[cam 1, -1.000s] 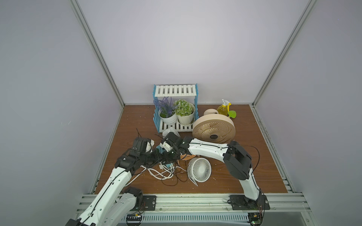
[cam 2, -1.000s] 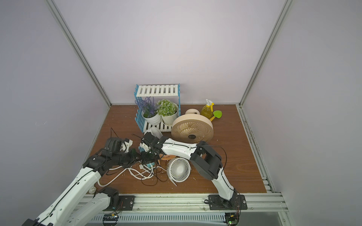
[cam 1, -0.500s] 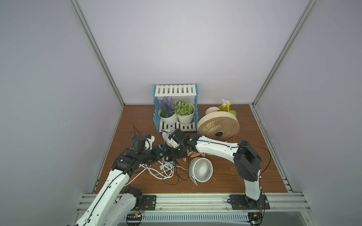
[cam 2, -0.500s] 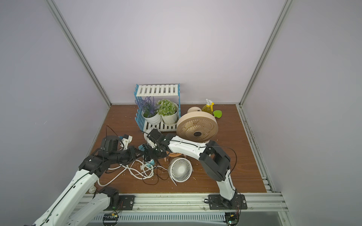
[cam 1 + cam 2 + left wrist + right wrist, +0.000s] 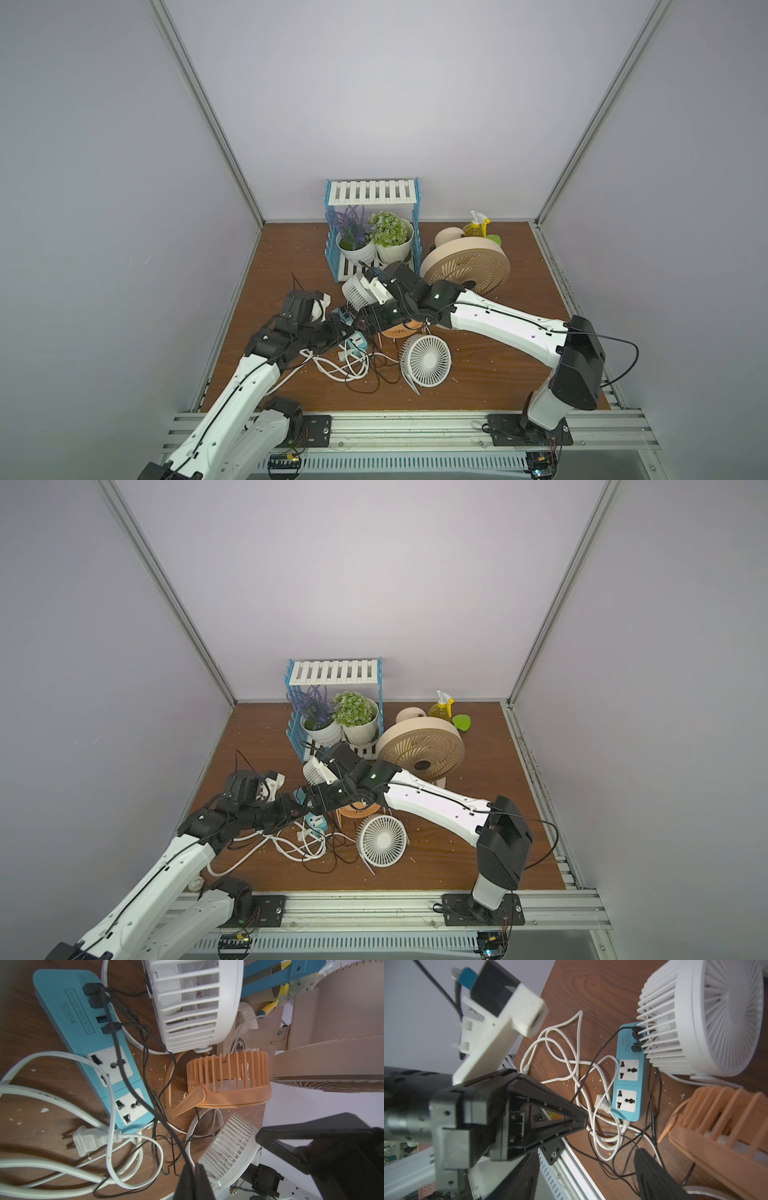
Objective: Unplug the desk fan from the power strip
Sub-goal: Pick up the plug from the center of the board.
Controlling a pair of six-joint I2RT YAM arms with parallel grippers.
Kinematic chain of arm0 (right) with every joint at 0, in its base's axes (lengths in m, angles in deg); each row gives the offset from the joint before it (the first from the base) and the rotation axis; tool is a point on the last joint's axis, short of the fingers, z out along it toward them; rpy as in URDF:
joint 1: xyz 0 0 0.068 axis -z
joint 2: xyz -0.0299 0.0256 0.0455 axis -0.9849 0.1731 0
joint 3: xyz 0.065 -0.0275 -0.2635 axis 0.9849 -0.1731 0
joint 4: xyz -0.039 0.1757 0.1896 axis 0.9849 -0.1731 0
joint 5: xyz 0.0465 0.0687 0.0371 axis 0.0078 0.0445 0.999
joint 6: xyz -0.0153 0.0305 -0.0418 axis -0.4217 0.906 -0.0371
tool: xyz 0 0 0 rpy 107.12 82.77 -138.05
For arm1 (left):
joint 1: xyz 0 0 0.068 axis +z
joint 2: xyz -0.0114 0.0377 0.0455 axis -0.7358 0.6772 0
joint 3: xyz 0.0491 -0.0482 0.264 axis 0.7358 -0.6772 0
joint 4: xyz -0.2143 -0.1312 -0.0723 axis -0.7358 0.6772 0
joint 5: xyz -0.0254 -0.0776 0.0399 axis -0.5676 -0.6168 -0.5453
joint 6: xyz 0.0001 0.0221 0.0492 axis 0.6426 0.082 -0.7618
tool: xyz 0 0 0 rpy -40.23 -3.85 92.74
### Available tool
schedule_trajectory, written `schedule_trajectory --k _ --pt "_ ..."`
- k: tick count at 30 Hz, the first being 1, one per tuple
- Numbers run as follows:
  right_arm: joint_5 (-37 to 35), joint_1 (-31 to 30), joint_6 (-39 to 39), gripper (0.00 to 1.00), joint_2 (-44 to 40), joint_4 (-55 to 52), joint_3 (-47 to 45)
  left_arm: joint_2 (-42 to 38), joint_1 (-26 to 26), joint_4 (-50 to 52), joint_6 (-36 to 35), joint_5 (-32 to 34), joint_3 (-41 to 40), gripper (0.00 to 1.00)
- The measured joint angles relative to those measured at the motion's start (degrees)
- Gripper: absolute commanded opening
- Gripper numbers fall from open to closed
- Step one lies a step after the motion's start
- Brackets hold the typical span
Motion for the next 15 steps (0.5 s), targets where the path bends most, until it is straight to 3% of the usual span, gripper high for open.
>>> schedule_trajectory --k 5,15 --pt "2.54 -1.14 -0.66 0.6 0.09 3.58 -3.21 0.13 0.0 -0.02 0.02 0.2 -0.09 0.07" --pt "4.24 -3.13 -0.44 0.51 1.88 9.92 -10.4 1.14 0.0 -0.7 0.33 0.13 -0.13 0.08"
